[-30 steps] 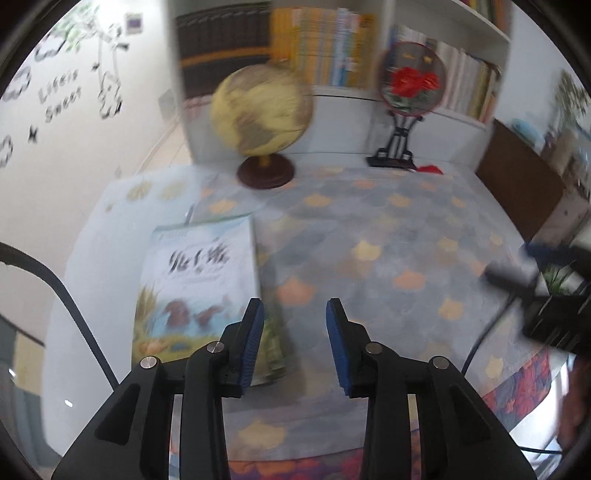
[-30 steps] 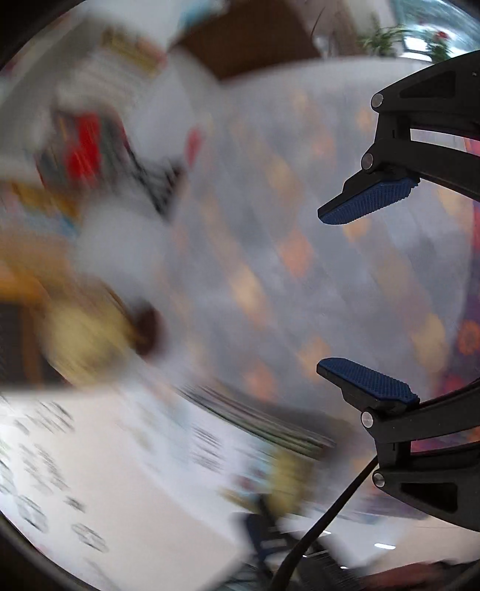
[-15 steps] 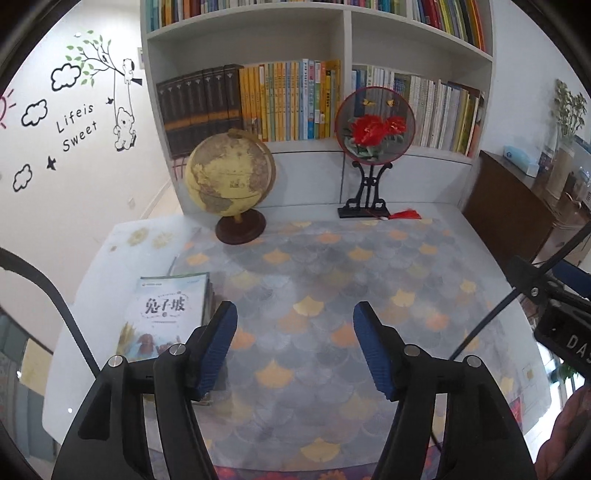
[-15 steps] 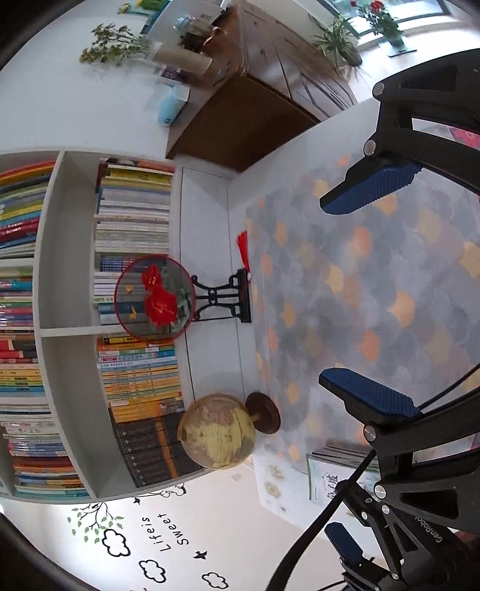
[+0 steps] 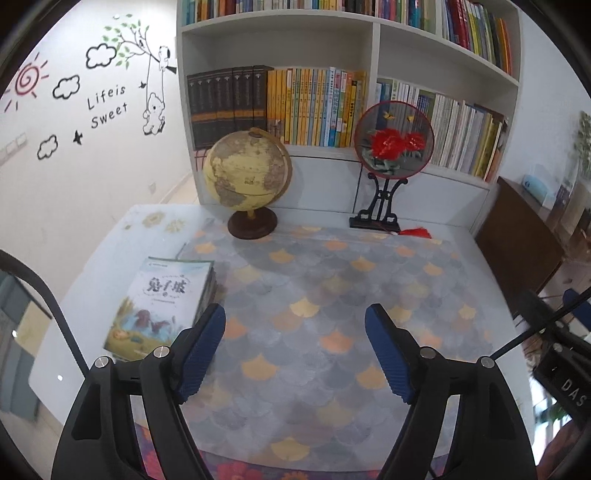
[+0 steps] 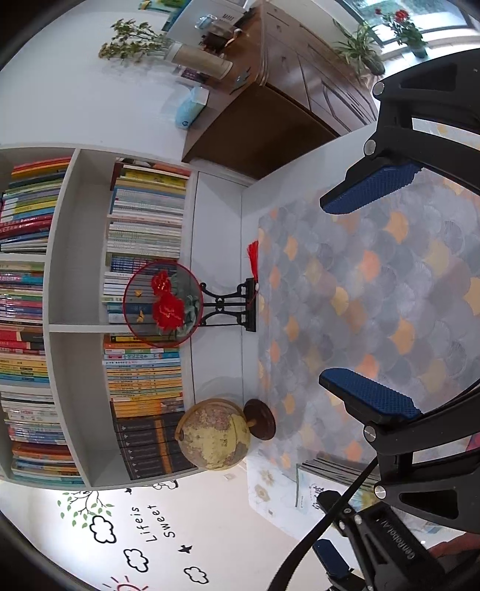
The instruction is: Organize books
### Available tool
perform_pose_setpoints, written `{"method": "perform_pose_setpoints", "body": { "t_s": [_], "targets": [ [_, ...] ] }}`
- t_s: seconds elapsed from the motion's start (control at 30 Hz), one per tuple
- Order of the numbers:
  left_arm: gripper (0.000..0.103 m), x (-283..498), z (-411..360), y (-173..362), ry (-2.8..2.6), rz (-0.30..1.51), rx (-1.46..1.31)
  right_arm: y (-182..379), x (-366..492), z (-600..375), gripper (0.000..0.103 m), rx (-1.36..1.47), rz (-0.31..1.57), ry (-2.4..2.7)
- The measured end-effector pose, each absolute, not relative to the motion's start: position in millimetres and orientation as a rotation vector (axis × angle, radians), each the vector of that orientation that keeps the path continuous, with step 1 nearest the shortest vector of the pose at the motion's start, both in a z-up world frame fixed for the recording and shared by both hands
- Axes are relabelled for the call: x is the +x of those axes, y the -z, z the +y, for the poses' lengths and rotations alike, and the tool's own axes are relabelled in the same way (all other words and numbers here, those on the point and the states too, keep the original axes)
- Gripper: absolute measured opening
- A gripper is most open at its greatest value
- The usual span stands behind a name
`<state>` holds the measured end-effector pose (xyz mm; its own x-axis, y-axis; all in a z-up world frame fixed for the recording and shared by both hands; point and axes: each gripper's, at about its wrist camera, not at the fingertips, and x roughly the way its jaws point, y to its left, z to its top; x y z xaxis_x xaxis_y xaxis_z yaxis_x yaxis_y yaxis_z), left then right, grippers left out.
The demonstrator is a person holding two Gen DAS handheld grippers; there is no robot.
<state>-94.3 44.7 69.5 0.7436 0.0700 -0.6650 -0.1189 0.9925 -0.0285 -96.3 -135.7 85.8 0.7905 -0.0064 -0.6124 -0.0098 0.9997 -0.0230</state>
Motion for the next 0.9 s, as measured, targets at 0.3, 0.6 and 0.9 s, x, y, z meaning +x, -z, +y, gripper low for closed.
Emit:
{"method": "perform_pose_setpoints", "body": {
  "t_s": [0.3,0.6,0.9],
  "targets": [
    [0.077,-98,23,-74,-0.147,0.714,0.005,-87,-96,-144,0.084,-0.020,0.651,-0.022],
    [0.078,-93,10,-73,-0.154,0.738,0.038,-87,-89,-152,0.084,-0.012,0.646,-0.038],
    [0.078,-93,6,-77,-0.167,0.713,0.072,-84,-84,-154,0.084,-0.008,0.655,-0.040]
  ]
}}
